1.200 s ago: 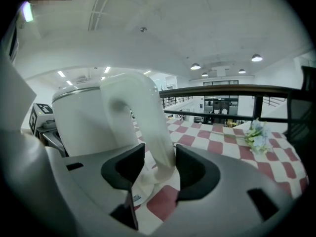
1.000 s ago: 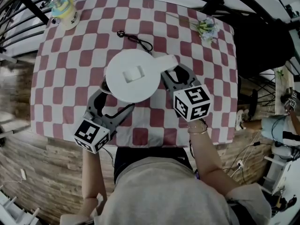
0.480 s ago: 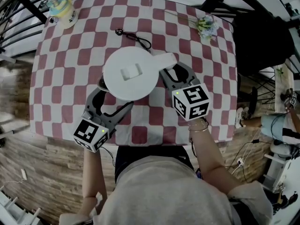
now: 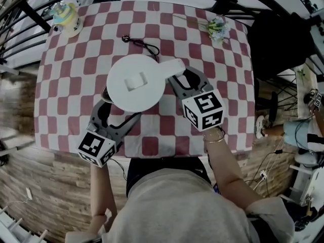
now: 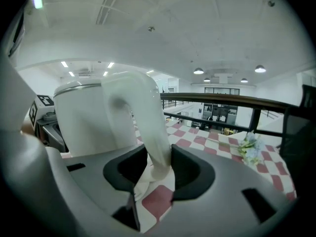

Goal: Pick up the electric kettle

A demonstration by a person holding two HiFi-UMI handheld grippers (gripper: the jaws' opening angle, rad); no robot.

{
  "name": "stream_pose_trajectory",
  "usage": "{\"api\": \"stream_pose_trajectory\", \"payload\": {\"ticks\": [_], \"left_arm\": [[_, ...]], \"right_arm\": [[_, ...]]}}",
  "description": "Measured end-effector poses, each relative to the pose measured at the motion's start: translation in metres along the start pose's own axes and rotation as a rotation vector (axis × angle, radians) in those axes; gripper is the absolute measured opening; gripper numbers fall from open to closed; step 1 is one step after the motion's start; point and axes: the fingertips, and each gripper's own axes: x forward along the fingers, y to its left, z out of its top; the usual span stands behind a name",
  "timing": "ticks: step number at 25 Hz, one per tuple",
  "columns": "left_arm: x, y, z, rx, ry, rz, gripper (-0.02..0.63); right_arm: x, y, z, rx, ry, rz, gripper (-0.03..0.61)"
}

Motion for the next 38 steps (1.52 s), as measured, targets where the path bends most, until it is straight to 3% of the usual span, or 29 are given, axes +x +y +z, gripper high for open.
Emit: {"api": "stream_pose_trajectory", "payload": {"ticks": [6, 14, 25, 34, 38], "left_arm": [[-0.008, -0.006, 0.021, -0.007, -0.063, -0.007, 0.403], [-0.019, -0.017, 0.05, 0.056, -0.09, -0.004, 0.403], [-0.038, -0.044, 0.085, 0.124, -0.106, 0.03, 0.403], [-0.066, -0.071, 0.109, 0.055, -0.234, 0.066, 0.403], [-0.078, -0.084, 0.112, 0.048, -0.254, 0.076, 0.403]], "right_arm": [[-0.013, 0.002, 0.017, 0.019, -0.055, -0.016, 0.158], [-0.03, 0.005, 0.037, 0.041, -0.116, 0.011, 0.156], [-0.068, 0.012, 0.083, -0.027, -0.211, 0.049, 0.161], [-0.099, 0.026, 0.097, 0.009, -0.252, 0.135, 0.161], [-0.113, 0.033, 0.094, 0.016, -0.257, 0.167, 0.158]]}}
